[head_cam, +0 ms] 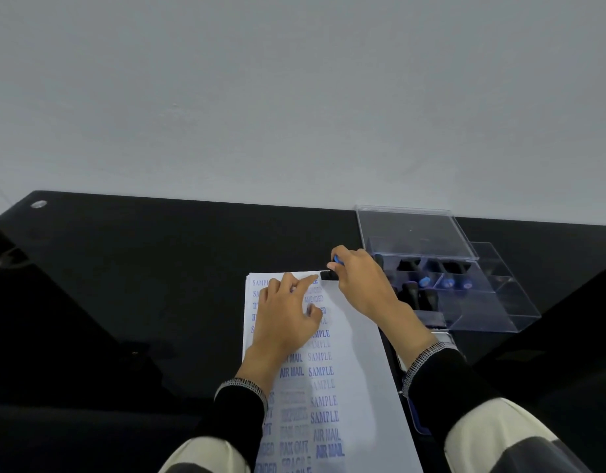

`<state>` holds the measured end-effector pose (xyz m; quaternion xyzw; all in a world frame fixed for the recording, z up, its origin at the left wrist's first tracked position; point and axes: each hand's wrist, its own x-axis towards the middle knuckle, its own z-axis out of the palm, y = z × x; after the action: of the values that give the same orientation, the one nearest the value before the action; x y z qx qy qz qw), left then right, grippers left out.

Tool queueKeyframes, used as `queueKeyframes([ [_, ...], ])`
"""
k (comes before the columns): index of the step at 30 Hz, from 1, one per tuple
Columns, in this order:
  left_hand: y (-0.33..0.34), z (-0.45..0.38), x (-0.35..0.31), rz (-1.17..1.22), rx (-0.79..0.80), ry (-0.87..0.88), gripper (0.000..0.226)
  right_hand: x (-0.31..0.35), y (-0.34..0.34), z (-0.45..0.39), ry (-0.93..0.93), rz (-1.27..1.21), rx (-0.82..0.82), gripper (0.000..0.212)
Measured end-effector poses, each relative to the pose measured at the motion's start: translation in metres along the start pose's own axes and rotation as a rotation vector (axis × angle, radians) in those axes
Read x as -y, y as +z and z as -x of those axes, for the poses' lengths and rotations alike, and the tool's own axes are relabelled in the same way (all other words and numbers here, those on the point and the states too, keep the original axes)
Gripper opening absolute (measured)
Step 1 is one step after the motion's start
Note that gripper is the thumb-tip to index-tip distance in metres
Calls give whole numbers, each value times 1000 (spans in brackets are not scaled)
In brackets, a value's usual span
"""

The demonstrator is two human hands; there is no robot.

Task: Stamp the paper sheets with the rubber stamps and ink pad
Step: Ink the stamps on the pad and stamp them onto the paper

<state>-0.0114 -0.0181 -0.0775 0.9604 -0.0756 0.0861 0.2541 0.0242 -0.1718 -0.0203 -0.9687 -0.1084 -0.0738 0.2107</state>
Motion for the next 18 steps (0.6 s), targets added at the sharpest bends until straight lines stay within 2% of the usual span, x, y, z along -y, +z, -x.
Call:
queueKeyframes([
  [18, 1, 2, 0, -17, -26, 17, 51, 2, 2, 3, -17, 109, 57, 21],
])
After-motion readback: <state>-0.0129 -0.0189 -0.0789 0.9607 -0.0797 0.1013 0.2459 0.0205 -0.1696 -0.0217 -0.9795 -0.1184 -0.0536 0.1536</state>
